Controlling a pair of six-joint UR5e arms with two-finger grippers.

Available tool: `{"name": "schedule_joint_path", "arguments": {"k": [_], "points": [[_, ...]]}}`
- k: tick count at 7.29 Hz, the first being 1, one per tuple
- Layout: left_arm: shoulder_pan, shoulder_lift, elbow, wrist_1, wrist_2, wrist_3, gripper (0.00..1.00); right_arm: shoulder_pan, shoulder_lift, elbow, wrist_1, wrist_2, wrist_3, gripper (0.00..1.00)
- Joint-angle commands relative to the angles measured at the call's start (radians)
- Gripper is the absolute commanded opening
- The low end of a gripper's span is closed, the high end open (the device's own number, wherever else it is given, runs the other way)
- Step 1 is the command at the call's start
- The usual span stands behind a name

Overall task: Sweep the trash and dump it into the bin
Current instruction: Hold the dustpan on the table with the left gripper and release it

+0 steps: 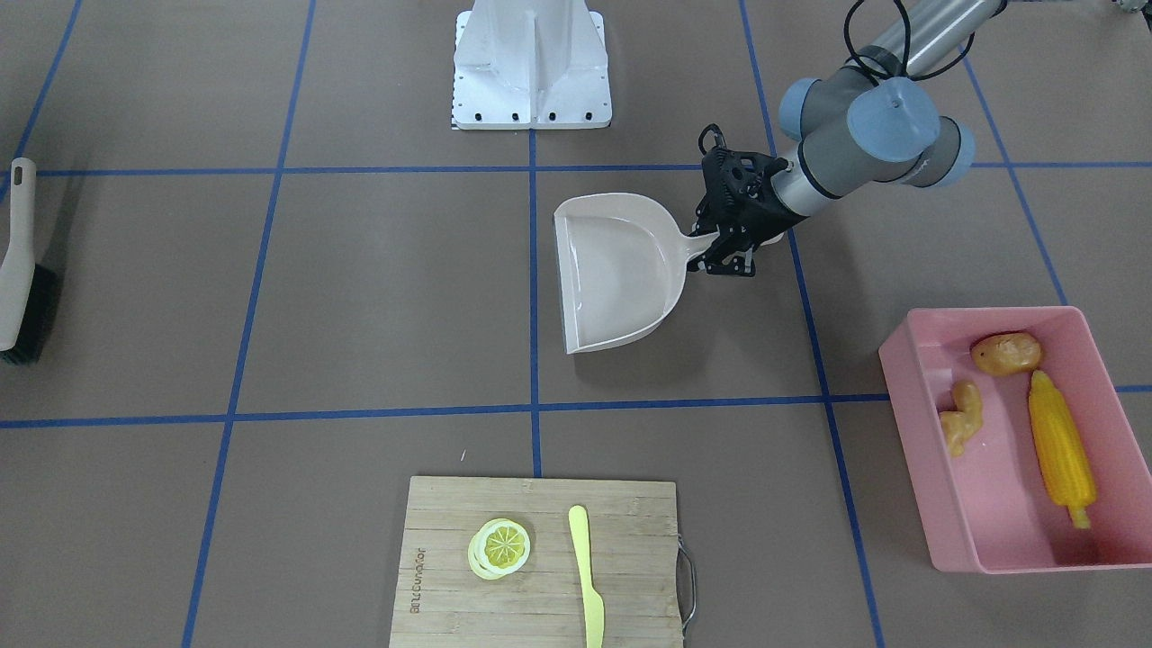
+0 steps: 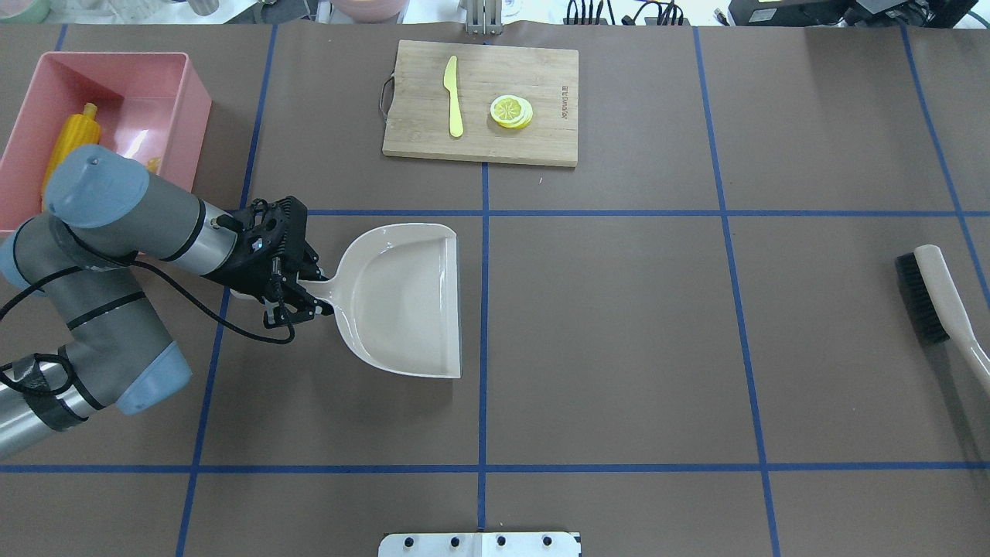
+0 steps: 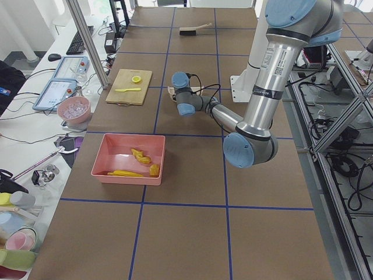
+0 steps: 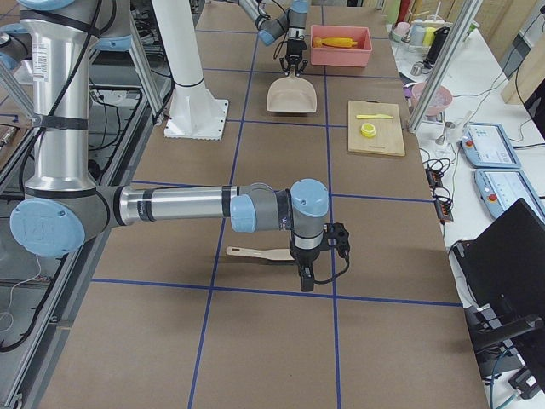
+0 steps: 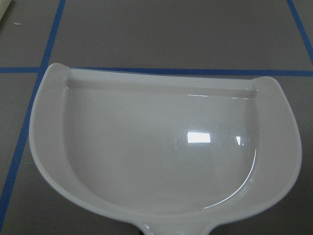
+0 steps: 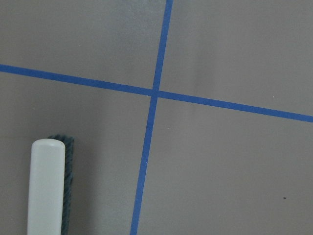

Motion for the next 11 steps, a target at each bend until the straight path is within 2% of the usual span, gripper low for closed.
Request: {"name": "schedule_joint_path", "arguments": {"k": [1, 4, 11], "points": [[0.001, -0.019, 0.027, -0.004, 0.005, -0.008, 0.00, 0.000, 0.000, 0.001, 0.000, 0.000, 0.000, 1.00], [0.007, -0.028, 0.048, -0.007, 0.010, 0.099, 0.00, 0.000, -0.002, 0.001, 0.000, 0.000, 0.000, 1.00], [0.022, -0.046, 0.076, -0.027, 0.011, 0.095, 0.00, 0.000, -0.002, 0.001, 0.000, 0.000, 0.000, 1.00]]}}
